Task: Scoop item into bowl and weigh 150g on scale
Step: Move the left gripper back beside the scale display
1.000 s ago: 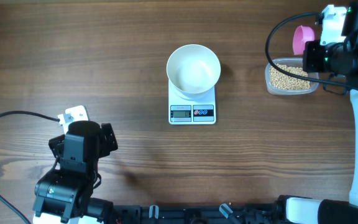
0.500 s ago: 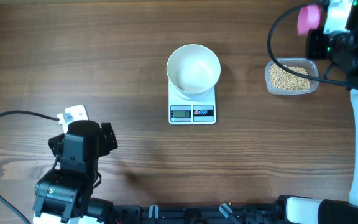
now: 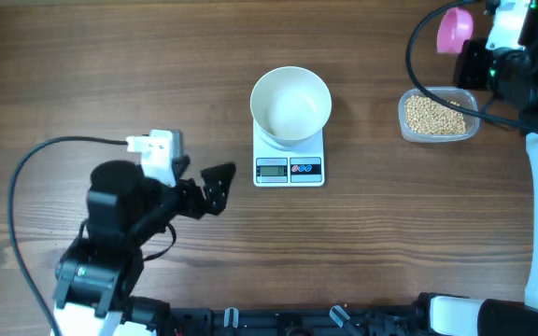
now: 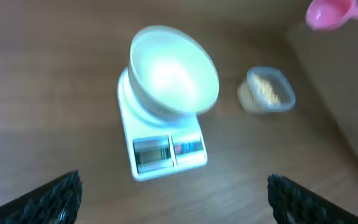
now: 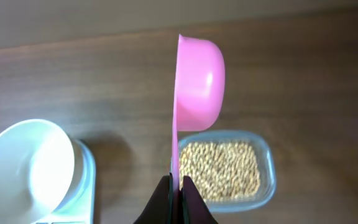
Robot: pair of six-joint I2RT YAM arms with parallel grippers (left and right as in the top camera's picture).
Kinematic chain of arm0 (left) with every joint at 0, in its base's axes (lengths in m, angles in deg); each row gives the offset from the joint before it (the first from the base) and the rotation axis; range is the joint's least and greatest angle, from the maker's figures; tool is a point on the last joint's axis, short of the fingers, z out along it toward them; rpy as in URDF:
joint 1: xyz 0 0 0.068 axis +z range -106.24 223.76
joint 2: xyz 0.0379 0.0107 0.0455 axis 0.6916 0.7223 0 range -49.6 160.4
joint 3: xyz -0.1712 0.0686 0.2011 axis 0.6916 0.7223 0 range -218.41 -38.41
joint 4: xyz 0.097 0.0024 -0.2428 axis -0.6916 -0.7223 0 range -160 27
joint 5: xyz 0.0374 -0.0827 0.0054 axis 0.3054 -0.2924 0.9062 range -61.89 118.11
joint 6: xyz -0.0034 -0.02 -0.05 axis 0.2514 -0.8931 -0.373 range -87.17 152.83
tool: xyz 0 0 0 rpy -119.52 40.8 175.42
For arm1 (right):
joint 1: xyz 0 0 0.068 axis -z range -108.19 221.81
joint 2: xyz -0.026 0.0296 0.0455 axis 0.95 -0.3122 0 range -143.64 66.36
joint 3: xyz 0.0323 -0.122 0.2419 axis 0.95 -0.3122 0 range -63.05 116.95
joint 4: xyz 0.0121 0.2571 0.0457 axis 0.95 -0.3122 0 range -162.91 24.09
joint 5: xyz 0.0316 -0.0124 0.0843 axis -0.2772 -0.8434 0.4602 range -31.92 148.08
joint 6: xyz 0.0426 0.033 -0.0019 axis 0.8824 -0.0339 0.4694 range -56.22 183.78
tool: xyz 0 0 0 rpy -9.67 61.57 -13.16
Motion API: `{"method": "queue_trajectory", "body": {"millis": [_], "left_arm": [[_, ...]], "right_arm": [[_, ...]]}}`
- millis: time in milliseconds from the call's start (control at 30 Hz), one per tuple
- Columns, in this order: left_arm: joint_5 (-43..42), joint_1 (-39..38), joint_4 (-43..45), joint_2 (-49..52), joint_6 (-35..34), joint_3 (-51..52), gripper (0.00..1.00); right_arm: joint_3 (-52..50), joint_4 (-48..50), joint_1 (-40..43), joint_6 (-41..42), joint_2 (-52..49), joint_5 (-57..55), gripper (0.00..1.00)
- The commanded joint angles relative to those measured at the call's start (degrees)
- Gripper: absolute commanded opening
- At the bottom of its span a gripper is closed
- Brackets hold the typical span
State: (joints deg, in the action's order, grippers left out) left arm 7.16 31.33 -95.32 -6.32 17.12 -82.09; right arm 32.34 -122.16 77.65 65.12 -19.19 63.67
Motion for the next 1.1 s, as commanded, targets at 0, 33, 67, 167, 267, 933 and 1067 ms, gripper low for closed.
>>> {"method": "queue_trajectory", "body": {"millis": [0,33,67,167,267,933,1067], "left_arm": [[-3.5,0.1,-8.5,6.6,0.5,-4.8,1.00],[-3.5,0.0,-12.2,9.2,0.5,-6.8,1.00],[-3.5,0.0,-15.8,12.1,0.5,-9.0,1.00],[-3.5,-0.4,-23.9,20.6,2.4,-16.1,1.00],[-3.5,-3.3,-25.8,26.1,9.6,-20.1,1.00],[-11.4,-1.9,-15.2,27.6,10.8,-20.1,1.00],[-9.0,-1.9,-15.3,27.6,10.8,-20.1,1.00]], "right_arm": [[0.6,-1.7,0.2,3.3,-0.4,0.9,0.04],[0.6,-1.9,0.2,3.3,-0.4,0.9,0.04],[0.6,-1.9,0.2,3.4,-0.4,0.9,0.04],[0.6,-2.9,0.2,4.9,-0.4,0.9,0.04],[0.6,-4.6,0.2,4.8,-0.4,0.9,0.04],[0.6,-6.3,0.2,3.2,-0.4,0.9,0.04],[0.6,-6.2,0.2,3.2,-0.4,0.9,0.04]]}}
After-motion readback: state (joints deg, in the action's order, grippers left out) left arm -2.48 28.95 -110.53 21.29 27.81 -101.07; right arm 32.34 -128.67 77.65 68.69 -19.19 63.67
